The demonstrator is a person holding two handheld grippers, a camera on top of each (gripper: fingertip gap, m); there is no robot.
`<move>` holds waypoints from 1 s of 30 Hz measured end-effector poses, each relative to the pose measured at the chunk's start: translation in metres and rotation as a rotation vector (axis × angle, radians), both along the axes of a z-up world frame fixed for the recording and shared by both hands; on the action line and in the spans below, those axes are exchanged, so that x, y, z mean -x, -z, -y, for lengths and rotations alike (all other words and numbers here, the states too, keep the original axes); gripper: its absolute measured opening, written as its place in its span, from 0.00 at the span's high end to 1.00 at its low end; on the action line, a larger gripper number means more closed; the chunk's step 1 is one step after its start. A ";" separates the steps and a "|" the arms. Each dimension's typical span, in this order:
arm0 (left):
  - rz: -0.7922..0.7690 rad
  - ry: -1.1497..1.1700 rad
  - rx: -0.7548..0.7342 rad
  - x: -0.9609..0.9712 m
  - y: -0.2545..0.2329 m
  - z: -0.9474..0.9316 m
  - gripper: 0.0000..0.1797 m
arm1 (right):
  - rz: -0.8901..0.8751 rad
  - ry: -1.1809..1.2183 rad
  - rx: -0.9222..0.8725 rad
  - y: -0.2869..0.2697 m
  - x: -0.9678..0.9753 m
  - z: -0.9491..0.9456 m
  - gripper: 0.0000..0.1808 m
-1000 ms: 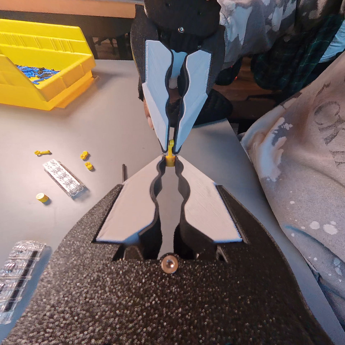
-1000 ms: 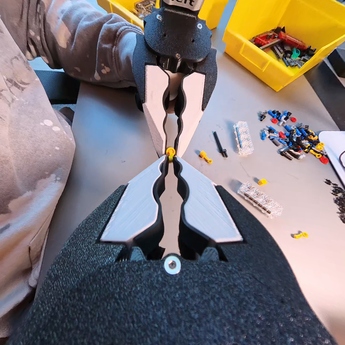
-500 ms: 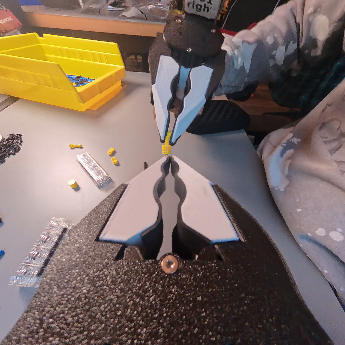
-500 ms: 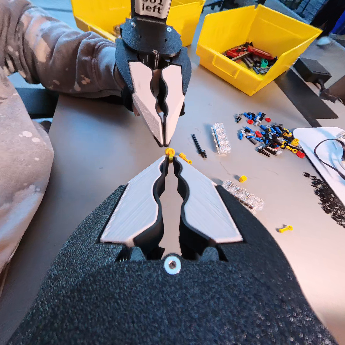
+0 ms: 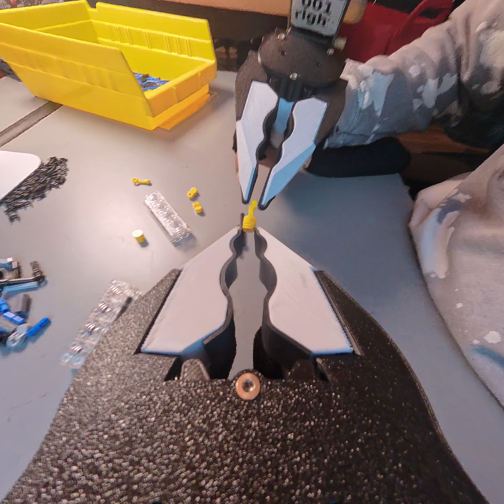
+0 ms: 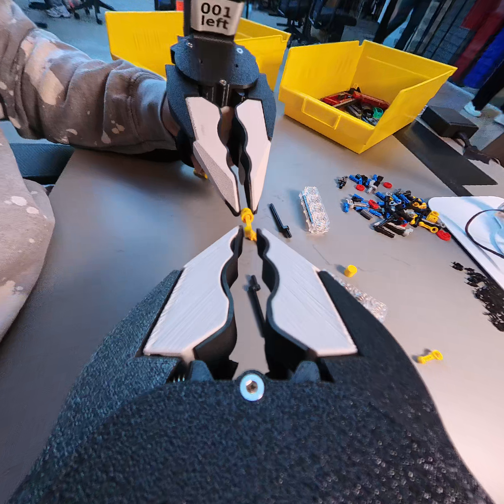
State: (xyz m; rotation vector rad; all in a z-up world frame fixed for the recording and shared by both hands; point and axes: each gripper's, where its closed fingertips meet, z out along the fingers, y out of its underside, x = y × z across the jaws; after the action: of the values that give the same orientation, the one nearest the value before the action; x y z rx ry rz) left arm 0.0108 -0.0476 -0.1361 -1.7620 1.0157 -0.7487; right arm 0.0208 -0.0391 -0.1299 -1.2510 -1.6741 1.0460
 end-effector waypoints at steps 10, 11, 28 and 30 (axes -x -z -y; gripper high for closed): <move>-0.238 -0.127 0.076 0.053 0.042 -0.020 0.97 | 0.007 0.115 0.034 0.001 0.000 -0.060 0.39; -0.253 -0.123 0.081 0.055 0.044 -0.018 0.97 | -0.010 0.128 0.026 -0.001 -0.003 -0.063 0.41; -0.205 -0.133 0.130 0.065 0.044 -0.015 0.86 | -0.079 0.322 -0.002 -0.015 -0.029 -0.101 1.00; -0.143 -0.155 0.124 0.064 0.036 -0.019 0.84 | -0.093 0.395 0.067 -0.015 -0.027 -0.110 1.00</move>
State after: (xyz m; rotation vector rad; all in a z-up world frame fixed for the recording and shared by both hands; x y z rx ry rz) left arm -0.0537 -0.0283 -0.1720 -1.9995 0.9302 -0.6065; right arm 0.0482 0.0714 -0.1149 -1.4781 -1.2621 0.9056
